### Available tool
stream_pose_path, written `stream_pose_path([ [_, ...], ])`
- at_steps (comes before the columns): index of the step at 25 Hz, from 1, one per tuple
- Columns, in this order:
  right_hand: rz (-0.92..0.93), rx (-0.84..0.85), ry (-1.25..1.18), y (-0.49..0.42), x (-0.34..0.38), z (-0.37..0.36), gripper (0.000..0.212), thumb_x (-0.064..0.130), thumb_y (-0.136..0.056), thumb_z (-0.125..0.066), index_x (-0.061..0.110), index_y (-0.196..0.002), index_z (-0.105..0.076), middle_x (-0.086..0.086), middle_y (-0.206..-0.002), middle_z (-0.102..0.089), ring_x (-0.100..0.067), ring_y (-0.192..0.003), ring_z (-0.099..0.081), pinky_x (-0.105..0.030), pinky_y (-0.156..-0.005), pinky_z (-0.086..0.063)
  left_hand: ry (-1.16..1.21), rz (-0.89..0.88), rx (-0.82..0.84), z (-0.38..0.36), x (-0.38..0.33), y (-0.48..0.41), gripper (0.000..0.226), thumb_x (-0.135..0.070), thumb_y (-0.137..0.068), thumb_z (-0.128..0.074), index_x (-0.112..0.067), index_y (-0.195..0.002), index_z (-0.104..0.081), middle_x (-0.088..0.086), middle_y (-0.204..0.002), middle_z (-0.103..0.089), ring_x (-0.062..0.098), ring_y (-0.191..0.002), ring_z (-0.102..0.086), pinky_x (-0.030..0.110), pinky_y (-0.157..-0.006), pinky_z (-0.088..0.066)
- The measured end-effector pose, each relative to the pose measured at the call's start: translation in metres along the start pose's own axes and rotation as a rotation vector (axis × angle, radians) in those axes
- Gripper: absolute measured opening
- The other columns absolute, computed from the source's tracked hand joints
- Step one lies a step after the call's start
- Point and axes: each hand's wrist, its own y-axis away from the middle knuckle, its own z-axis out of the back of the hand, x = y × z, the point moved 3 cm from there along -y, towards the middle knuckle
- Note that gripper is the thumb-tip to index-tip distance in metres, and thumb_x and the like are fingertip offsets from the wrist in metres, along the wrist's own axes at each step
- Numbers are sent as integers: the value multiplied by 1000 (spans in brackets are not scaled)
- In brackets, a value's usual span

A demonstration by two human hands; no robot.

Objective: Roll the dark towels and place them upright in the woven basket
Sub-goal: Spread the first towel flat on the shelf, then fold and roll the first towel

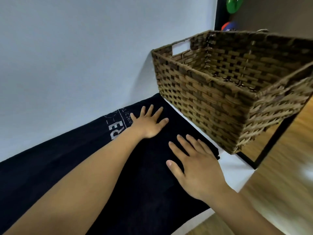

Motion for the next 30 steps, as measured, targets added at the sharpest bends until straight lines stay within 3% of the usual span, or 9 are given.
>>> stream_pose_path([
  [2, 9, -1, 6, 8, -5, -2, 58, 59, -100, -18, 34, -144, -45, 3, -152, -43, -21, -144, -33, -40, -113, -15, 16, 72, -2, 4, -2, -15, 72, -75, -90, -16, -45, -153, 0, -6, -164, 8, 27, -150, 14, 69, -111, 10],
  [8, -4, 19, 59, 34, -12, -3, 61, 58, -102, -18, 24, -149, -39, 2, -155, -36, -20, -146, -27, -43, -115, -17, 67, 117, -87, 6, -1, -23, 78, -77, -88, -12, -39, -155, -2, -6, -165, 4, 24, -151, 9, 68, -113, 8],
  [12, -9, 10, 73, 48, 0, 7, 59, 59, -99, -25, 26, -140, -52, 3, -145, -50, -22, -136, -43, -42, -108, -29, 49, 64, -137, -8, 24, 19, 78, -77, -88, -11, -39, -155, -1, -5, -165, 3, 23, -151, 7, 59, -118, 5],
  [16, -5, 7, 60, 35, 13, 20, 57, 59, -97, -28, 26, -128, -62, 5, -126, -64, -21, -116, -57, -42, -95, -48, -12, 40, -121, -10, 31, 30, 74, -75, -89, -11, -41, -154, 0, -6, -164, 6, 26, -151, 10, 61, -116, 7],
  [17, -4, 11, 54, 26, 12, 18, 60, 59, -97, -25, 25, -135, -57, 2, -133, -60, -22, -124, -53, -42, -102, -44, -19, 2, -117, -6, 26, 23, 72, -72, -91, -13, -40, -155, 0, -5, -164, 6, 26, -151, 10, 61, -116, 7],
  [19, -5, 53, 41, 12, 8, 9, 67, 60, -98, -13, 24, -149, -38, -3, -154, -38, -21, -145, -30, -43, -117, -23, -32, -60, -109, 2, 15, 4, 71, -68, -94, -17, -36, -156, -2, 0, -165, 5, 26, -151, 10, 59, -118, 7],
  [20, -10, 52, 44, 9, 5, 1, 68, 60, -98, -9, 24, -151, -33, -4, -158, -31, -20, -148, -22, -42, -118, -15, -26, -61, -98, 4, 11, -6, 71, -67, -95, -18, -35, -156, -2, 2, -165, 5, 27, -151, 9, 58, -119, 6],
  [27, -43, -26, 0, -3, 1, 3, 69, 61, -93, -12, 30, -151, -31, 6, -161, -21, -9, -149, -10, -31, -122, -3, 48, 2, -63, 11, 11, -46, 74, -77, -89, -13, -42, -154, -4, -4, -165, 3, 25, -151, 10, 60, -117, 8],
  [30, -81, -63, -9, 11, -1, 0, 63, 58, -98, -12, 30, -150, -32, 10, -159, -22, -6, -149, -8, -30, -122, -1, 96, -53, -88, 7, 18, -46, 68, -69, -94, -11, -40, -155, -1, -5, -165, 3, 22, -151, 10, 57, -118, 10],
])
